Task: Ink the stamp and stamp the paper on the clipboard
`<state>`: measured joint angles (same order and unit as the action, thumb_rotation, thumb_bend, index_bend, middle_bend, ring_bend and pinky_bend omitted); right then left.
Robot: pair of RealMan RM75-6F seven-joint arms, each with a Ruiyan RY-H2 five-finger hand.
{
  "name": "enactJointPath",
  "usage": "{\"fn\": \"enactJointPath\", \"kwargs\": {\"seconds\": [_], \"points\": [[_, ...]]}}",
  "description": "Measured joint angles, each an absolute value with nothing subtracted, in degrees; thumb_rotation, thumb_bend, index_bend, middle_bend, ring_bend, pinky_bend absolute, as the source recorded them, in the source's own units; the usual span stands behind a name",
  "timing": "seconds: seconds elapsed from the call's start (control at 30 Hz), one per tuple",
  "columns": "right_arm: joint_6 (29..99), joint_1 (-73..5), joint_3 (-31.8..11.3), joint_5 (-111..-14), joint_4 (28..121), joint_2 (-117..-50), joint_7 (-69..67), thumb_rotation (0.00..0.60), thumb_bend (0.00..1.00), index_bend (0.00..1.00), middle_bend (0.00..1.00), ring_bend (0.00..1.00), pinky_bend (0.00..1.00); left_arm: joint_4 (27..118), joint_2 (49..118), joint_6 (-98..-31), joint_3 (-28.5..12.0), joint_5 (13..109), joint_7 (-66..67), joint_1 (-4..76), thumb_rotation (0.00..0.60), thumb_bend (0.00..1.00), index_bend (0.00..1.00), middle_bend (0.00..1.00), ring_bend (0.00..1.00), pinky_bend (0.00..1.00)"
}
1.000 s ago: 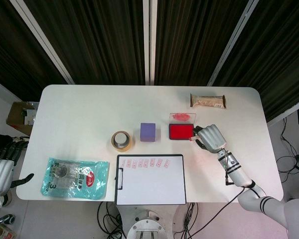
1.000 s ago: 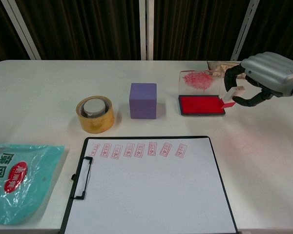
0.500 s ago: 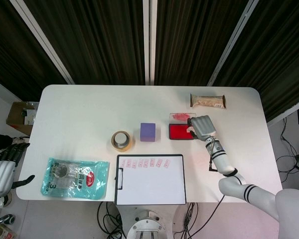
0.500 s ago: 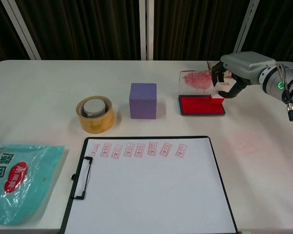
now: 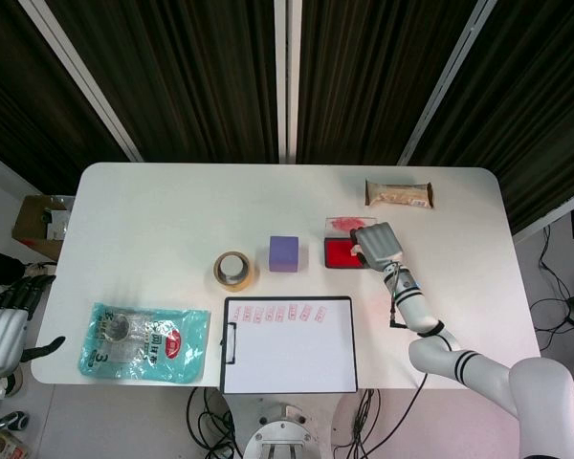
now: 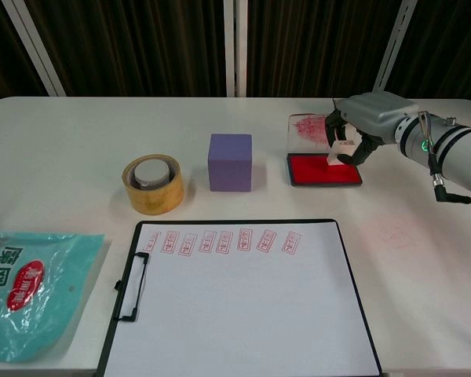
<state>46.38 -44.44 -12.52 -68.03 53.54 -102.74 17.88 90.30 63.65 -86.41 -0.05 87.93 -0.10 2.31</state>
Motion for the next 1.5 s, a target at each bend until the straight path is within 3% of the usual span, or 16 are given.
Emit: {"fn": "enactJointPath", "kwargs": {"seconds": [0.57,1.5], "points": [[48.7,-44.8,-8.9,-74.3,45.5,-107.3,12.2,0.600,0.46,1.00,0.87,0.96,1.00,90.4,63.6,-86.3,-0.2,88.0,-0.1,2.5,0.600,0.00,0.14,0.15,0.12,0.24],[49.3,-44.0,-9.2,-75.1,40.0,-110.1,9.1,0.600,0.48,1.00,0.88,0.96,1.00,90.1,63.5,-86.7,-0.2,88.1,-0.5,2.3,0.600,0.00,0.14,0.15,0.12,0.24]]}}
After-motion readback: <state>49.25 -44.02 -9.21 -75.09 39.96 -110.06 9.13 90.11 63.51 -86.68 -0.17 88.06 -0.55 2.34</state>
